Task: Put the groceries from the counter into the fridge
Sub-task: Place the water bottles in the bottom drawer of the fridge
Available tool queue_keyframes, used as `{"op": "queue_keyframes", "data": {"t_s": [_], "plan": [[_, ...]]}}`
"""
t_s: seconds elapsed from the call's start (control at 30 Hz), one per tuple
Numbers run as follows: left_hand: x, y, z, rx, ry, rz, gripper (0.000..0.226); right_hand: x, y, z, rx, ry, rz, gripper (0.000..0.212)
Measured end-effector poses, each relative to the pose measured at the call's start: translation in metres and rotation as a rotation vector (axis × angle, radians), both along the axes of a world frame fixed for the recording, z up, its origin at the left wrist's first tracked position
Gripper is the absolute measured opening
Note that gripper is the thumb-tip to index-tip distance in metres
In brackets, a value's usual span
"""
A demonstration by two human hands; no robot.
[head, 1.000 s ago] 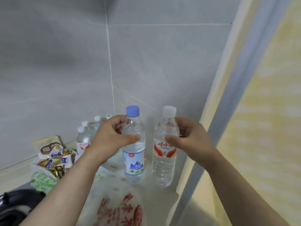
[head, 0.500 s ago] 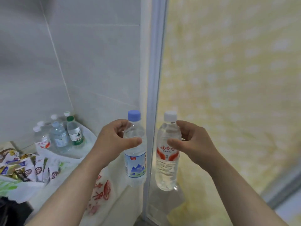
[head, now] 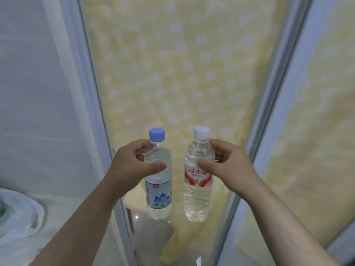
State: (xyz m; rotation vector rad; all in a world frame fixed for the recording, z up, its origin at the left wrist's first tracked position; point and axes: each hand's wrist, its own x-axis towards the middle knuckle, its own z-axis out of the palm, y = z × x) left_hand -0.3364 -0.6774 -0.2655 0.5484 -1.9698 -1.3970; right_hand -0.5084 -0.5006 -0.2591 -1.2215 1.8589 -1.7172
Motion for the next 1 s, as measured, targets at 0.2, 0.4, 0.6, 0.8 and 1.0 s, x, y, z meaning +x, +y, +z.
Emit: {"op": "queue_keyframes", "data": {"t_s": [0.2, 0.4, 0.6, 0.8, 1.0], "plan": [[-0.069, 0.016, 0.002, -0.037, 0.011, -0.222, 0.045, -0.025, 0.047, -0.002, -0.007, -0.051, -0.222, 0.043], [-0.132, 0.022, 0.006, -0.070, 0.000, -0.427, 0.039, -0.043, 0.075, -0.001, -0.015, -0.074, -0.447, 0.040], [-0.180, 0.028, 0.002, -0.054, -0.010, -0.609, 0.043, -0.046, 0.089, 0.001, 0.007, -0.065, -0.614, 0.044], [-0.215, 0.041, -0.007, -0.046, -0.011, -0.813, 0.048, -0.030, 0.113, -0.002, 0.068, -0.084, -0.742, 0.045], [-0.240, 0.080, -0.007, 0.001, -0.016, -1.013, 0.048, -0.010, 0.144, 0.003, 0.041, -0.079, -0.930, 0.041]]}}
